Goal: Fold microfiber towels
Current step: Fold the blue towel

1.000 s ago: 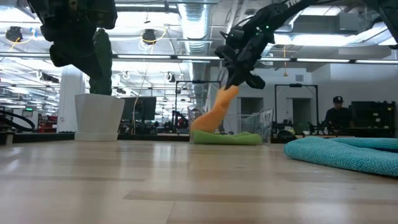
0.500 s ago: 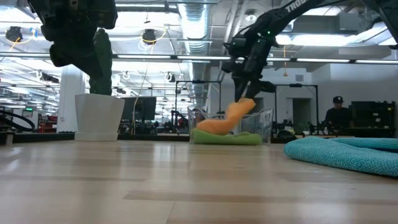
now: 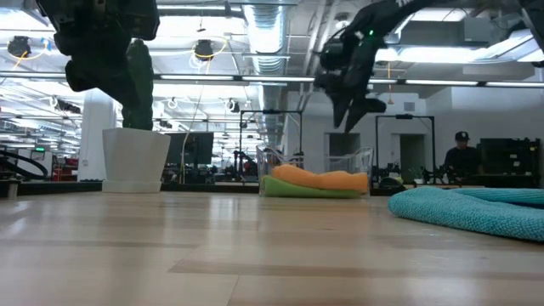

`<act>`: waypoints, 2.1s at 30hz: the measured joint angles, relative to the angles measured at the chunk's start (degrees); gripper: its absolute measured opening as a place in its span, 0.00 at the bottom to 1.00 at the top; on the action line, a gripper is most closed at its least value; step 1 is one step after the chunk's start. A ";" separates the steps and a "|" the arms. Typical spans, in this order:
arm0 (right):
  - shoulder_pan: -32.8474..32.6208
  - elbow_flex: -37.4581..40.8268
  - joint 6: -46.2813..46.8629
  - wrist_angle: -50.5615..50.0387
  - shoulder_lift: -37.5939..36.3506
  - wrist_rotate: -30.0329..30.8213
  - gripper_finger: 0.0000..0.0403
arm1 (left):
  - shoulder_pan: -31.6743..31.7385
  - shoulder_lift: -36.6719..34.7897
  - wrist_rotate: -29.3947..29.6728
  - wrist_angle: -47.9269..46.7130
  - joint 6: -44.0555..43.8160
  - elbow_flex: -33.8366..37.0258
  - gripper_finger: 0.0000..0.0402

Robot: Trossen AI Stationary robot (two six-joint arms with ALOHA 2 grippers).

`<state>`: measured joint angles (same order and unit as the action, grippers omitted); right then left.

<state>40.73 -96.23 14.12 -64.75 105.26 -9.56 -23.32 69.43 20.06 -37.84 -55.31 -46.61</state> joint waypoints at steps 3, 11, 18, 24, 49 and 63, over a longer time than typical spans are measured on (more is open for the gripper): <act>-1.57 0.06 -2.66 -8.13 -3.78 -3.98 0.42 | -0.86 0.00 -1.45 0.01 -0.50 0.00 0.00; -18.92 13.59 6.70 -19.12 -23.87 -1.70 0.42 | -5.03 0.00 3.21 0.68 -0.99 0.00 0.01; -42.11 36.47 39.02 -11.91 -41.52 6.50 0.52 | -6.22 0.02 6.24 9.02 2.64 0.00 0.17; -53.43 53.64 61.45 5.89 -45.95 9.73 0.61 | -5.45 0.02 7.27 14.45 4.46 -0.02 0.34; -52.22 52.24 48.34 18.75 -21.30 10.95 0.52 | -4.34 0.07 6.72 12.83 1.40 -0.02 0.40; -58.56 48.60 54.24 16.63 -17.97 12.55 0.48 | -4.36 0.07 7.71 12.72 1.00 -0.02 0.40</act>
<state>-17.83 -47.64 68.36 -48.11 87.29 2.99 -27.68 69.49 27.77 -25.12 -54.31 -46.63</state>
